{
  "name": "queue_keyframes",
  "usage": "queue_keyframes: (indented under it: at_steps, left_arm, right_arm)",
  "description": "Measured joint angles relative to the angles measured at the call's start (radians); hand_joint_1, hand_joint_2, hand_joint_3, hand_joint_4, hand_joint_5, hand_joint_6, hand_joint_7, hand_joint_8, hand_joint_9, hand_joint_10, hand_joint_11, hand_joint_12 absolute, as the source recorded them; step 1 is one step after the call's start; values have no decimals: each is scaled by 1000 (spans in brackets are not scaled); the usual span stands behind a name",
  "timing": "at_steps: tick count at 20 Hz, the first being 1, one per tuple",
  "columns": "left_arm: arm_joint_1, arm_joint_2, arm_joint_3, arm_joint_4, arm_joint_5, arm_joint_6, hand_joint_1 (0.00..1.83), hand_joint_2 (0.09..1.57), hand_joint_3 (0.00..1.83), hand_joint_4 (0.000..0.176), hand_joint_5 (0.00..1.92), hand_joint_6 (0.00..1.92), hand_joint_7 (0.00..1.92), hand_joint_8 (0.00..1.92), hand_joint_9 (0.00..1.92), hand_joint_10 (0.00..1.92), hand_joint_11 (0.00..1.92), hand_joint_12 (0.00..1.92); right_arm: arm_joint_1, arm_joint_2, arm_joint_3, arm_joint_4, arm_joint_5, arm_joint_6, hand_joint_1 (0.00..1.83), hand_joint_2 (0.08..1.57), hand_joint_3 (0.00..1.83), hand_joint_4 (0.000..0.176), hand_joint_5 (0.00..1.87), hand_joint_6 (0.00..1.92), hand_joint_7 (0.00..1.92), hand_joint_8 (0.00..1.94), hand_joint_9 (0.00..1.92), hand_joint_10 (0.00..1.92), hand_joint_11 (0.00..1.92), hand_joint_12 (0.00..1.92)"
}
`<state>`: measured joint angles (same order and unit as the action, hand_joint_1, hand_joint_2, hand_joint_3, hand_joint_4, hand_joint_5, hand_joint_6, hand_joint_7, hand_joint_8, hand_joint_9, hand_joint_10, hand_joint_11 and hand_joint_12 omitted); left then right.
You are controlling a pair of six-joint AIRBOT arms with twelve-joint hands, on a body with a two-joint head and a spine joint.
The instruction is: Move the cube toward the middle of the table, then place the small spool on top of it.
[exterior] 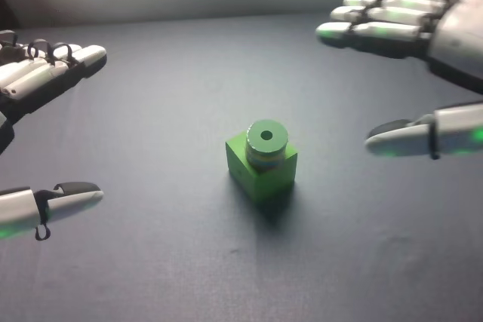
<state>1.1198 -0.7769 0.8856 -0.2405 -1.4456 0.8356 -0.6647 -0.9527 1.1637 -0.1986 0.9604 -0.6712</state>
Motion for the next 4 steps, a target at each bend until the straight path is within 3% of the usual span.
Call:
queue_keyframes:
  at_steps: [1, 3, 4]
  left_arm:
    - [1, 0, 0, -3, -13, -4, 601, 1008, 3, 97, 107, 0, 242, 0, 361, 0, 0, 863]
    - [10, 0, 0, -8, -33, -26, 612, 1023, 3, 103, 66, 0, 137, 0, 280, 0, 0, 817]
    - [17, 0, 0, -8, -48, -37, 596, 1031, 3, 95, 40, 0, 141, 3, 268, 0, 0, 866]
  right_arm:
    - [-51, 26, -29, 54, 77, -15, 462, 1156, 16, 23, 255, 2, 245, 2, 212, 6, 45, 340]
    - [-140, 56, -66, 134, 198, -37, 425, 1199, 6, 0, 264, 1, 302, 4, 266, 8, 73, 327]
    - [-205, 69, -84, 186, 278, -42, 319, 1212, 6, 20, 245, 0, 315, 4, 308, 17, 109, 331]
